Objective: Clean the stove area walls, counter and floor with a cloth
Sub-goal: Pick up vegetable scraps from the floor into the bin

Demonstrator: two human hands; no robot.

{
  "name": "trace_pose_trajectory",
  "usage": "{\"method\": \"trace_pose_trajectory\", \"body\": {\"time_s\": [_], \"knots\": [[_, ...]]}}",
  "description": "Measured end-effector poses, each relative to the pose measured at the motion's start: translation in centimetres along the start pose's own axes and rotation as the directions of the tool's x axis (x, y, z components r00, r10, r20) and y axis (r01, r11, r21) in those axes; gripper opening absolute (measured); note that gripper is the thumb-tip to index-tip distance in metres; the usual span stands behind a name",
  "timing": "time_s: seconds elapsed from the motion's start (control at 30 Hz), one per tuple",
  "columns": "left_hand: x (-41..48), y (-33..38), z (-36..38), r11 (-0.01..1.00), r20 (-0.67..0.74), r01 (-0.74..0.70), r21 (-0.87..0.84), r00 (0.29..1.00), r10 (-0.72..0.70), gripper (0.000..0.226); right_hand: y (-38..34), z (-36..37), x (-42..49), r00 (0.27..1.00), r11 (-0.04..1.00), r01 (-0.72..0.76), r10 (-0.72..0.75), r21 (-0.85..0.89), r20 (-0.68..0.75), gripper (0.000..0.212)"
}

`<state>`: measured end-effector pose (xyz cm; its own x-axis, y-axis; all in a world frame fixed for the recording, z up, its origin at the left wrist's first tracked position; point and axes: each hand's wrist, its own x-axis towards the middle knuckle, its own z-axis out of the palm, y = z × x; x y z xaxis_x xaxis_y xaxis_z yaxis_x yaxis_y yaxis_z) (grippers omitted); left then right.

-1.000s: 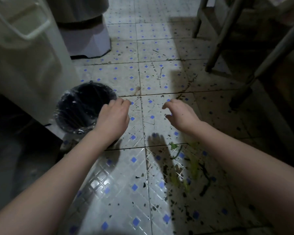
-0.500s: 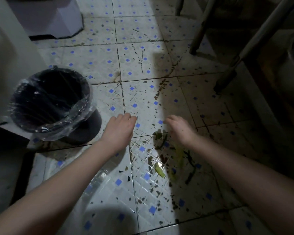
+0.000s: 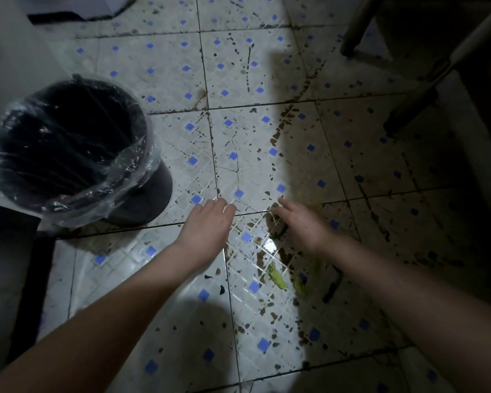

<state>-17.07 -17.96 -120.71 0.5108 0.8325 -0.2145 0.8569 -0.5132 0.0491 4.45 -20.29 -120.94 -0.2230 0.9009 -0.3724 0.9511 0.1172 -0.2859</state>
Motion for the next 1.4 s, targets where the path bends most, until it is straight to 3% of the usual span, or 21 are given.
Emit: {"method": "trace_pose_trajectory", "body": {"time_s": [0.1,0.23,0.33,0.5,0.6,0.8,1.0,1.13,1.4], "knots": [[0.0,-0.2,0.7,1.0,0.02,-0.001,0.004,1.0,0.001,0.039,0.6,1.1,0.5,0.998,0.999,0.041,-0.04,-0.008,0.053,0.093],[0.1,-0.3,1.3,1.0,0.033,0.006,-0.004,0.999,-0.006,0.037,1.1,2.0,0.9,0.994,0.996,0.066,-0.061,-0.054,0.088,0.088],[0.3,-0.2,1.3,1.0,0.037,0.011,-0.019,0.999,-0.01,0.037,1.1,2.1,0.8,0.994,0.989,0.104,-0.099,-0.11,0.047,0.074],[0.5,0.2,1.4,1.0,0.03,0.0,-0.027,1.0,0.001,0.036,1.6,2.9,0.8,0.986,0.98,0.165,-0.167,-0.112,-0.015,0.033],[0.6,0.2,1.3,0.999,0.026,-0.004,-0.035,1.0,0.005,0.036,1.8,2.9,0.3,0.984,0.98,0.171,-0.175,-0.106,-0.03,0.024],[0.7,0.3,1.2,0.999,0.029,0.003,-0.044,1.0,-0.002,0.038,2.1,2.6,0.3,0.987,0.987,0.16,-0.161,-0.015,-0.018,0.038],[1.1,0.5,1.2,0.999,0.028,0.005,-0.048,1.0,-0.003,0.036,4.1,0.4,0.9,0.991,0.997,-0.021,0.03,0.071,-0.132,0.013],[1.3,0.6,1.3,0.999,0.029,0.001,-0.032,1.0,-0.001,0.034,5.7,0.5,1.0,0.982,0.988,-0.147,0.15,0.038,-0.113,0.033],[1.3,0.7,1.3,0.999,0.04,-0.004,-0.036,0.999,0.005,0.034,6.7,1.4,1.2,0.986,0.992,-0.075,0.059,-0.098,-0.159,0.032]]}}
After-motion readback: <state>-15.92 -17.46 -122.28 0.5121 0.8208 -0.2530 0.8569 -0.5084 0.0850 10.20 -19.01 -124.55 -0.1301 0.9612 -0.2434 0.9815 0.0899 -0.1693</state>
